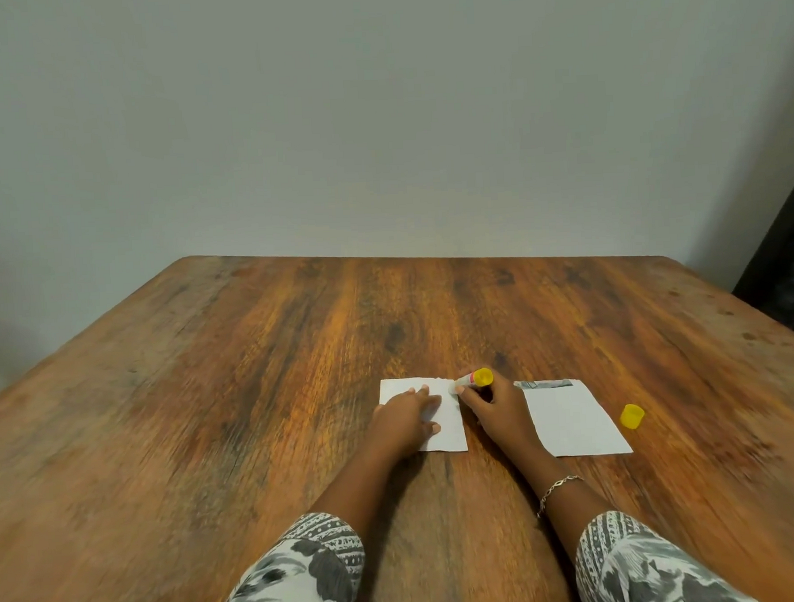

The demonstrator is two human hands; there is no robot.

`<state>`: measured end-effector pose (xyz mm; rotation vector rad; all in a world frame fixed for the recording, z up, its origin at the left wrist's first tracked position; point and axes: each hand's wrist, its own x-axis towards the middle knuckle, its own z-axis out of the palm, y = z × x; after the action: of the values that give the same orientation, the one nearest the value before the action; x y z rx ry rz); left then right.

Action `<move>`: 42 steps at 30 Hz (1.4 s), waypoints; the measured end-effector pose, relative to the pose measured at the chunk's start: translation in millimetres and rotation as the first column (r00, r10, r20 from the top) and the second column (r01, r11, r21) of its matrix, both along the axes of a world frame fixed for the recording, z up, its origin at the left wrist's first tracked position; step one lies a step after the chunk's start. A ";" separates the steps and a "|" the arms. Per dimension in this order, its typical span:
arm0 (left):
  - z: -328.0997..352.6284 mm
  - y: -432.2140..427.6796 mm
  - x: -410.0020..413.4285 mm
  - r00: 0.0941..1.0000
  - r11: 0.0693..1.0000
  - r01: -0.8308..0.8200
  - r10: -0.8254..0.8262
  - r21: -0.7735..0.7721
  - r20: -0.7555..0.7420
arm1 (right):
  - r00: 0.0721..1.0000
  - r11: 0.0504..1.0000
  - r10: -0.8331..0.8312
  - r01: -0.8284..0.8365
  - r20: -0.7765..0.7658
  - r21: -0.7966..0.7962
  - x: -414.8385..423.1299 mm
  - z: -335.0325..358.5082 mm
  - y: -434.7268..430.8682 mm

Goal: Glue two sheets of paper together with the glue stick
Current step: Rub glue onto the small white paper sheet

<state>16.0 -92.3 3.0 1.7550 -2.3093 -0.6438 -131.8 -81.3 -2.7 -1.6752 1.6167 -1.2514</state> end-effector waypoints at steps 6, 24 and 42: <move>-1.1 -0.3 -0.1 1.000 1.000 0.002 -0.002 -0.010 -0.006 | 1.000 1.000 -0.003 0.003 -0.006 0.004 -0.6 -1.5 6.3; -2.3 0.7 1.1 1.000 0.999 0.001 -0.001 -0.035 -0.007 | 0.997 0.997 0.072 -0.073 -0.034 -0.021 -2.3 4.9 36.6; -0.4 2.0 3.0 1.000 0.999 0.014 -0.014 -0.034 -0.010 | 0.995 0.994 0.103 -0.103 0.015 0.024 -3.2 7.8 58.8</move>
<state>19.0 -90.3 2.6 1.7184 -2.3135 -0.6108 -135.0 -22.5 5.1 -1.7079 1.5116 -1.1854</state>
